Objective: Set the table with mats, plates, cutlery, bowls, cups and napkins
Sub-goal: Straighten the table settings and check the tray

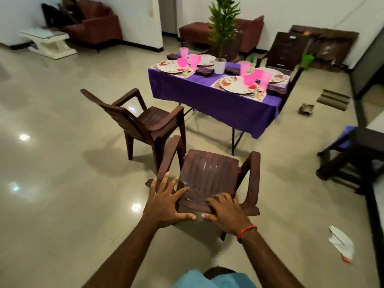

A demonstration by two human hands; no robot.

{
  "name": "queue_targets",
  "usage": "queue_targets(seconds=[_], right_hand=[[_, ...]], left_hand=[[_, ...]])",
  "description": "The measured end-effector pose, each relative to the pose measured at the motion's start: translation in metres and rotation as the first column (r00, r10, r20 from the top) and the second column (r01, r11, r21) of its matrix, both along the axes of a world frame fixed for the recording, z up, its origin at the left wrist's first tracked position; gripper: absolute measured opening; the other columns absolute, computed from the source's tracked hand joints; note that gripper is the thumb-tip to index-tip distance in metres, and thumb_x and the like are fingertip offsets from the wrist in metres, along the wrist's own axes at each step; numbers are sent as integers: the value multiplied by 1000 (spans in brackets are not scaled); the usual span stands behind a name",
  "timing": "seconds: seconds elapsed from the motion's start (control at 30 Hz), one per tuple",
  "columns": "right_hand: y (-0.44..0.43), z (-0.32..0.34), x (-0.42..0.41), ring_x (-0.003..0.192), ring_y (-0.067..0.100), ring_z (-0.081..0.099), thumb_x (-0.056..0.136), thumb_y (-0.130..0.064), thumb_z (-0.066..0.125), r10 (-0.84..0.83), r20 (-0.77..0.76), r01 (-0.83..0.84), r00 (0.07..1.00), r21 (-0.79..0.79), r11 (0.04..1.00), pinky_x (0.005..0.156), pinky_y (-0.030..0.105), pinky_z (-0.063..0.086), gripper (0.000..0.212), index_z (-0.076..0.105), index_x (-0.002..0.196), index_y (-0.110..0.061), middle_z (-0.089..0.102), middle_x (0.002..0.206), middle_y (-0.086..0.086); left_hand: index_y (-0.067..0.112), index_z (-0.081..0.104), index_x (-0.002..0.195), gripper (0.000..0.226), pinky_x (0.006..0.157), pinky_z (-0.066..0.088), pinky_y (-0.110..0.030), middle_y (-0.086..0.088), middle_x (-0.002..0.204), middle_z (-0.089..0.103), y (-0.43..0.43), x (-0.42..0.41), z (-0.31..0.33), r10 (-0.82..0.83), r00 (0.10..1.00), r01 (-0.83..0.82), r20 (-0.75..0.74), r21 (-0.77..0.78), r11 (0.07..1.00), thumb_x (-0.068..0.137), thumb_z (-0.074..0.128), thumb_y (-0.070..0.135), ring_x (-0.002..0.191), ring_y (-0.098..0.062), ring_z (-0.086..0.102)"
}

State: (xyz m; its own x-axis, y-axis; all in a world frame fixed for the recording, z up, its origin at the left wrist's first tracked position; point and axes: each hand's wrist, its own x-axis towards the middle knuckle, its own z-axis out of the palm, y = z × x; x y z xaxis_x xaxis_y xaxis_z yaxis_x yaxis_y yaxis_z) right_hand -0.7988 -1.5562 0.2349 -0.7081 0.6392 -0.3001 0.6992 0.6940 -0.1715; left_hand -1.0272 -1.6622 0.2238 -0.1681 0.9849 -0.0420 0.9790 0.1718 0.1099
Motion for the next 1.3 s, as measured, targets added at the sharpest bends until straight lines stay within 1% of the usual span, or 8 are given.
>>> queue_targets(seconds=[0.13, 0.27, 0.4, 0.5, 0.77, 1.0, 1.13, 1.3], right_hand=[[-17, -11, 3, 128, 26, 44, 88, -72, 51, -35, 29, 33, 999, 63, 997, 104, 42, 37, 70, 36, 146, -35, 51, 140, 0], [-17, -11, 4, 120, 25, 52, 90, -56, 57, -89, 20, 87, 996, 99, 991, 100, 41, 41, 56, 45, 140, -33, 57, 131, 0], [-20, -24, 3, 93, 24, 63, 85, -35, 61, -153, -49, 160, 987, 206, 965, 80, 39, 51, 28, 64, 113, -31, 69, 99, -3], [-20, -37, -3, 75, 21, 63, 83, -23, 69, -217, -74, 229, 973, 271, 935, 67, 37, 52, 15, 66, 95, -31, 68, 79, -5], [3, -52, -26, 59, 22, 63, 68, -21, 86, -254, -179, 302, 951, 346, 888, 56, 36, 52, 23, 66, 79, -26, 65, 67, -3], [73, -58, -73, 57, 23, 64, 67, -20, 89, -327, -192, 377, 925, 366, 851, 56, 35, 51, 26, 65, 75, -26, 65, 63, -2], [112, -59, -94, 56, 24, 63, 68, -20, 88, -340, -199, 393, 919, 386, 835, 56, 36, 50, 27, 63, 74, -26, 63, 61, -1], [147, -61, -116, 55, 24, 63, 64, -19, 89, -347, -216, 407, 913, 401, 821, 54, 37, 49, 29, 63, 73, -26, 63, 61, -1]], left_hand=[[48, 36, 154, 106, 122, -5, -64, -2, 171, 16, -3, -6, -3, -78, 997, 78, -24, 29, 996, 66, 25, 107, 158, -30, -8], [48, 37, 151, 96, 120, -9, -59, -4, 169, 23, 2, -14, -9, -107, 992, 107, -63, 0, 994, 71, 29, 101, 159, -33, -2], [43, 49, 144, 69, 121, 15, -64, -5, 162, 39, 9, -21, -13, -103, 991, 100, -81, -43, 994, 81, 71, 61, 157, -37, 13], [38, 63, 131, 55, 117, 22, -65, -6, 153, 52, 14, -27, -15, -98, 994, 96, -41, -49, 994, 80, 83, 36, 152, -41, 27], [37, 69, 127, 35, 122, 11, -60, 8, 133, 69, 56, -57, -13, -176, 984, 173, -26, -95, 980, 94, 69, 26, 150, -34, 37], [45, 61, 134, 37, 125, 3, -56, 16, 138, 64, 144, -105, -9, -191, 982, 190, 5, -135, 973, 104, 51, 27, 152, -24, 33], [47, 69, 123, 34, 121, 20, -60, 18, 123, 72, 191, -129, -12, -218, 975, 214, -35, -96, 972, 97, 64, 25, 140, -23, 50], [46, 79, 88, 46, 96, 51, -58, 24, 86, 75, 235, -150, -7, -280, 957, 274, -78, -75, 959, 56, 98, 18, 100, -18, 74]])
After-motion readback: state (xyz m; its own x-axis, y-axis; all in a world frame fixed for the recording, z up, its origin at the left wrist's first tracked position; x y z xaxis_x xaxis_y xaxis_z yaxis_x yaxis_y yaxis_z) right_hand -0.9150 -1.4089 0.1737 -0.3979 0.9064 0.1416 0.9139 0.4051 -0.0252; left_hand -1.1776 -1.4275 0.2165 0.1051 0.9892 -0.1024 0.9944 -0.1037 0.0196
